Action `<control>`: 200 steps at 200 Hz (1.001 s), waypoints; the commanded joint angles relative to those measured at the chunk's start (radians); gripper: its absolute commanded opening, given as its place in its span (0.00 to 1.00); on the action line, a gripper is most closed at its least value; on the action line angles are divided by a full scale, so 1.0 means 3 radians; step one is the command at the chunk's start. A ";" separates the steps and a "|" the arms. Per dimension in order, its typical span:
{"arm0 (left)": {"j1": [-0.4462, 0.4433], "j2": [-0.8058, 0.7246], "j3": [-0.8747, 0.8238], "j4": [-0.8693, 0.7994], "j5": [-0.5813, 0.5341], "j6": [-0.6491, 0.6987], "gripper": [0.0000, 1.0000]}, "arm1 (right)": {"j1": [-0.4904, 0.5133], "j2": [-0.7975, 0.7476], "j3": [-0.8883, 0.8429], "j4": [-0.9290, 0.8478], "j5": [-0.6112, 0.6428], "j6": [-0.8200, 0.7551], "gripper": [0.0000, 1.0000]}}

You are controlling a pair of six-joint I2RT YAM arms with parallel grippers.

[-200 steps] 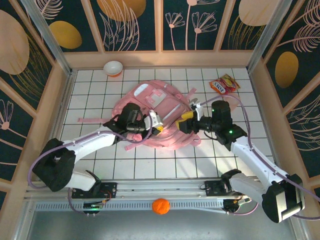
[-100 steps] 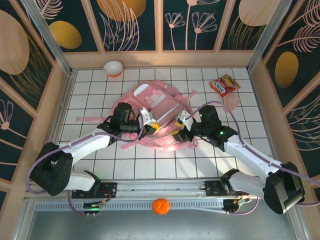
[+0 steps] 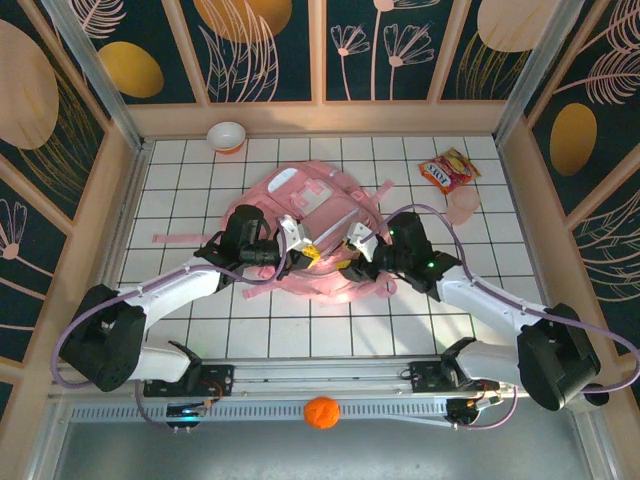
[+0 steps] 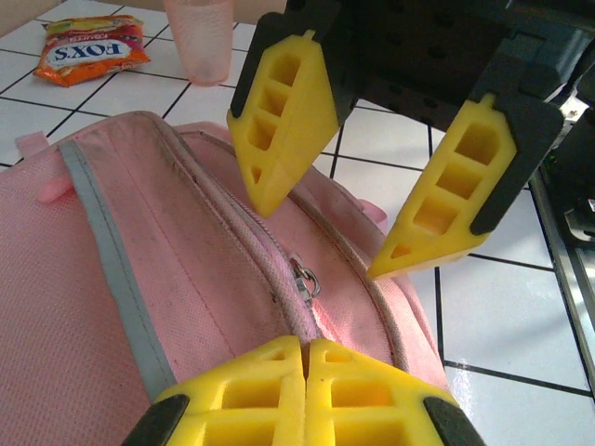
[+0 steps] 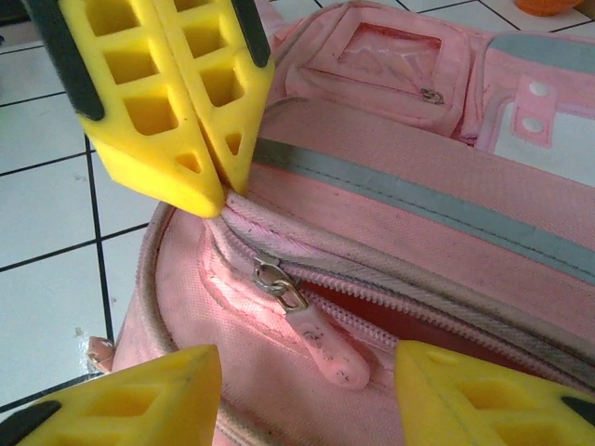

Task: Pack the student bag

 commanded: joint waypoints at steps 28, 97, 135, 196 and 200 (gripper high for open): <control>-0.0008 -0.0018 0.0195 0.0134 0.0345 0.0035 0.00 | 0.0074 0.0134 0.0032 0.0089 -0.0016 -0.0042 0.41; -0.0005 0.0018 0.0252 0.0125 0.0380 0.0036 0.00 | 0.0158 0.0172 0.0042 0.0248 0.0034 0.0154 0.30; -0.0008 0.0034 0.0276 0.0064 0.0315 0.0066 0.00 | 0.0173 0.0162 0.0068 0.0130 0.0149 0.0181 0.14; 0.0013 -0.0024 0.0293 -0.0498 -0.0093 0.0506 0.00 | -0.0268 -0.0079 0.0157 -0.0529 -0.0008 0.0396 0.00; 0.0012 -0.0034 0.0288 -0.0508 -0.0098 0.0510 0.00 | -0.0307 -0.0082 0.0164 -0.0563 -0.0029 0.0396 0.00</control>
